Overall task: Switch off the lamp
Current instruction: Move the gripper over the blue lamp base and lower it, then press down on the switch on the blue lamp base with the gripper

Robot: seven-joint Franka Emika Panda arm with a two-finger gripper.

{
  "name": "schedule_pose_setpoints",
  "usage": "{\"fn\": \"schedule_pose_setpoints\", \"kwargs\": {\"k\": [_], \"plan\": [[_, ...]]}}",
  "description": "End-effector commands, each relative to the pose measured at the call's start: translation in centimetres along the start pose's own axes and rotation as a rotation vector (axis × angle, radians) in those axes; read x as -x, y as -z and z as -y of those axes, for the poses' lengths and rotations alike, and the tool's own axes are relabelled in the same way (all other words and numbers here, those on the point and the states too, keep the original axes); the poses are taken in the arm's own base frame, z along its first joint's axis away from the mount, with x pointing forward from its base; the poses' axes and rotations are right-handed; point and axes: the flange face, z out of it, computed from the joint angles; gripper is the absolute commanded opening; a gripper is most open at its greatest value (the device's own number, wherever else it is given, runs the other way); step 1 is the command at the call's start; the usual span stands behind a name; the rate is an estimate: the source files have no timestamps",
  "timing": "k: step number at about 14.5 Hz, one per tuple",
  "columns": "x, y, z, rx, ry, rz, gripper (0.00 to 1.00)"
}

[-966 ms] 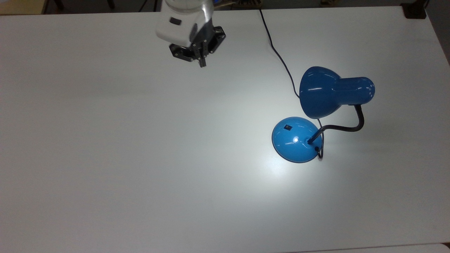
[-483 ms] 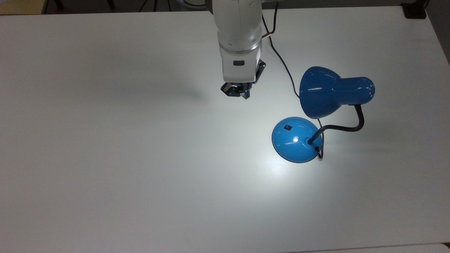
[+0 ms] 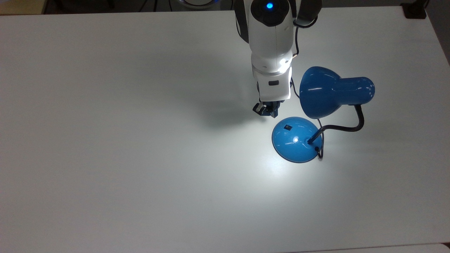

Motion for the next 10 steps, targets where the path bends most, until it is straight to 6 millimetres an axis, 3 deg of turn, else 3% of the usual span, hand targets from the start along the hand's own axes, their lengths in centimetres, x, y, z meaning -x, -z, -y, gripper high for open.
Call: {"fn": "schedule_pose_setpoints", "kwargs": {"k": [1,4,10], "plan": [[-0.9,-2.8,0.7,0.009,0.037,-0.029,0.00],[-1.2,-4.0,0.8,0.021,0.041,-0.040,0.00],[-1.8,-3.1,0.9,0.031,0.061,-0.058,0.00]]}}
